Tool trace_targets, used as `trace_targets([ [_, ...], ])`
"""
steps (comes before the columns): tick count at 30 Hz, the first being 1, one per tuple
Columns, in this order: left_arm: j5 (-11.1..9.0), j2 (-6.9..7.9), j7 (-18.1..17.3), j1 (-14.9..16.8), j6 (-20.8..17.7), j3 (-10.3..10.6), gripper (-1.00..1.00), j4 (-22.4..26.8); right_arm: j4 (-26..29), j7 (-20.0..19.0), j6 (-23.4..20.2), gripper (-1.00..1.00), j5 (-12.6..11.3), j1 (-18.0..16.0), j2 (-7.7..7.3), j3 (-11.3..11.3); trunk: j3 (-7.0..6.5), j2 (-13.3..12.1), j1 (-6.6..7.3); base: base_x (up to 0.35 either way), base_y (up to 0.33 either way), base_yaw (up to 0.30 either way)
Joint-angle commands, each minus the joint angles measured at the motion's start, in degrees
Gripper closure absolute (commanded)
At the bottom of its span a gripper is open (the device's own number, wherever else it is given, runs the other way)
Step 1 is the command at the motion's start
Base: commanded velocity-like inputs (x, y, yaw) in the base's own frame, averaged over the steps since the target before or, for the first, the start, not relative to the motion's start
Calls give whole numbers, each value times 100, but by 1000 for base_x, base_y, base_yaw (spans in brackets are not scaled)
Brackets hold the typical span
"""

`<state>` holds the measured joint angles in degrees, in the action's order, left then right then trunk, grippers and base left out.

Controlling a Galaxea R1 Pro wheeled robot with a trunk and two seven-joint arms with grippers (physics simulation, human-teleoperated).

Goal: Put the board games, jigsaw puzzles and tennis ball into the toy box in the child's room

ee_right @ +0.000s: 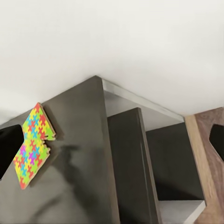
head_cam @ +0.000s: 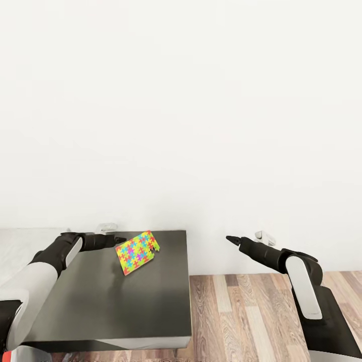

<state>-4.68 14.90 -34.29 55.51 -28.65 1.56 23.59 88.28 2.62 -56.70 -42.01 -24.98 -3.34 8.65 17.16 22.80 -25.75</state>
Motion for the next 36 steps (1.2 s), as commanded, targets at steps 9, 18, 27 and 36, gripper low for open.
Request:
trace_targets([
  [9,-51,-3,1,4,-22,3,-100,5,5,28,-26,-100,-36,-4,0,5,95,12,-3,0,0,0],
  [18,-56,-19,9,4,-3,-9,-100,5,8,28,-25,-100,-36,-6,0,5,180,12,-3,0,0,0],
  [27,-61,-9,2,4,0,-630,-100,5,5,28,-25,-100,-36,-6,0,5,265,12,-3,0,0,0],
  [36,-60,-5,1,4,7,-740,-100,8,5,28,-25,-100,-36,-6,0,-3,349,12,-3,0,0,0],
])
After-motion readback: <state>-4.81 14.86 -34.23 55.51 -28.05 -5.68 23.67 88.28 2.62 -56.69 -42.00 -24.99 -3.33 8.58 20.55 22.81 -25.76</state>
